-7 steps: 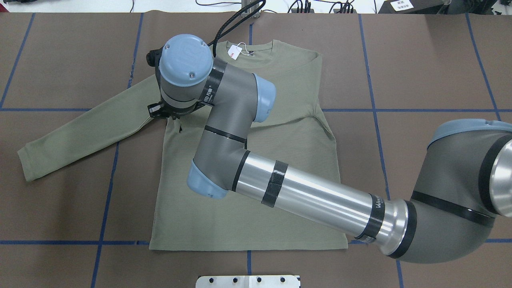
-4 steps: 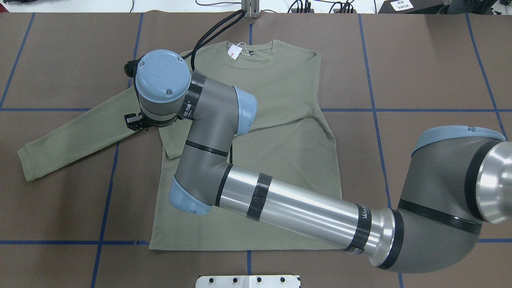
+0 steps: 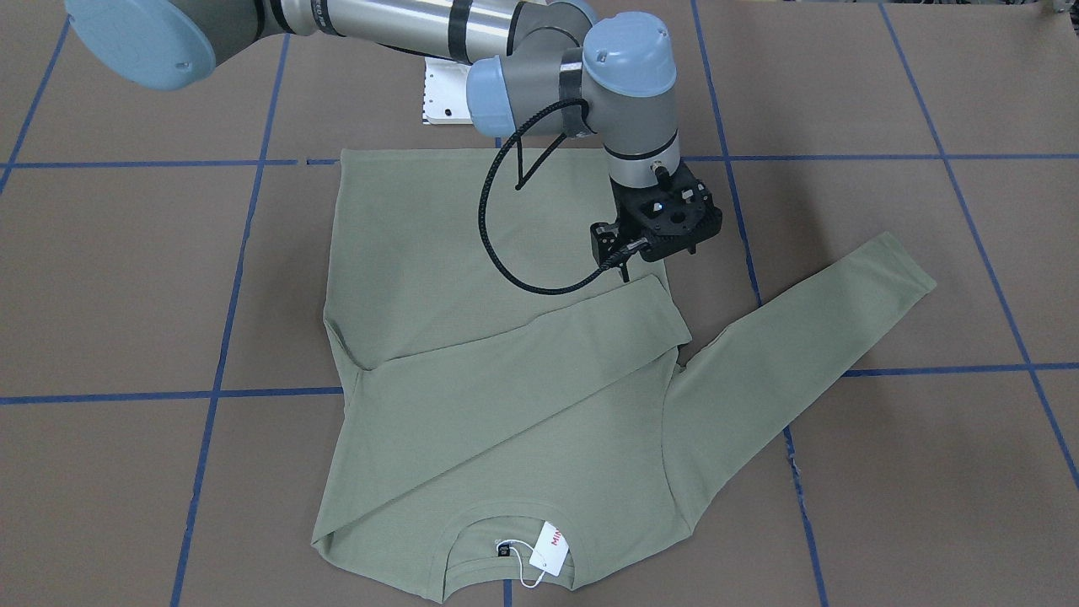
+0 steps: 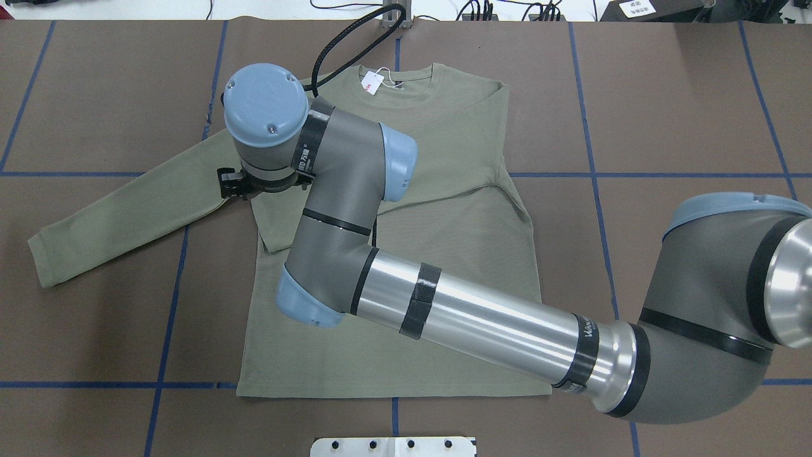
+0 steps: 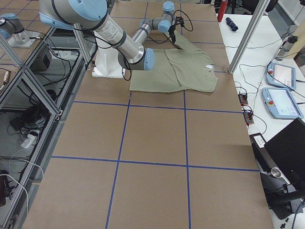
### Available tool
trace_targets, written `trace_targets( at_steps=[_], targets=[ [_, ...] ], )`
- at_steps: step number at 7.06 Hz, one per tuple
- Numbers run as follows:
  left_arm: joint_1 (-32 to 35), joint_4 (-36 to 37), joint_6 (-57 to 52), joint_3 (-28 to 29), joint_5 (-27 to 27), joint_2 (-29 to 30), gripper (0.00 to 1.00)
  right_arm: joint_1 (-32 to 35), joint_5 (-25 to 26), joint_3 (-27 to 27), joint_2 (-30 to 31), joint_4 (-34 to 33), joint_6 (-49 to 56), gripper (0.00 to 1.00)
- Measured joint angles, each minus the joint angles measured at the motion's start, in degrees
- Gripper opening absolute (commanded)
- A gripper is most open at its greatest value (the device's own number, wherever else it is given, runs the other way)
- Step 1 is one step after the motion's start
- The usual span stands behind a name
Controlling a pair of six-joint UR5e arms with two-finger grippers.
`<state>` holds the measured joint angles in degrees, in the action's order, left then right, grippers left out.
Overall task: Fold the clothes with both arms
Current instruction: 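Lay the sleeve down, open the right gripper and withdraw it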
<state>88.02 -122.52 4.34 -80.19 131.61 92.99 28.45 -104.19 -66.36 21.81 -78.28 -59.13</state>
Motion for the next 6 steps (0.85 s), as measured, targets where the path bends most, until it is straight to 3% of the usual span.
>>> trace_targets(
  at_steps=[3, 6],
  targets=[
    [-11.51, -22.02, 28.21, -0.67, -4.42, -5.86, 1.0, 6.42, -4.28, -18.59, 13.16, -16.58, 0.78, 1.0],
    [-24.13, -28.29, 48.03, -11.29, -12.71, -15.46, 1.0, 16.31, -12.9, -35.86, 31.69, -21.31, 8.03, 1.0]
  ],
)
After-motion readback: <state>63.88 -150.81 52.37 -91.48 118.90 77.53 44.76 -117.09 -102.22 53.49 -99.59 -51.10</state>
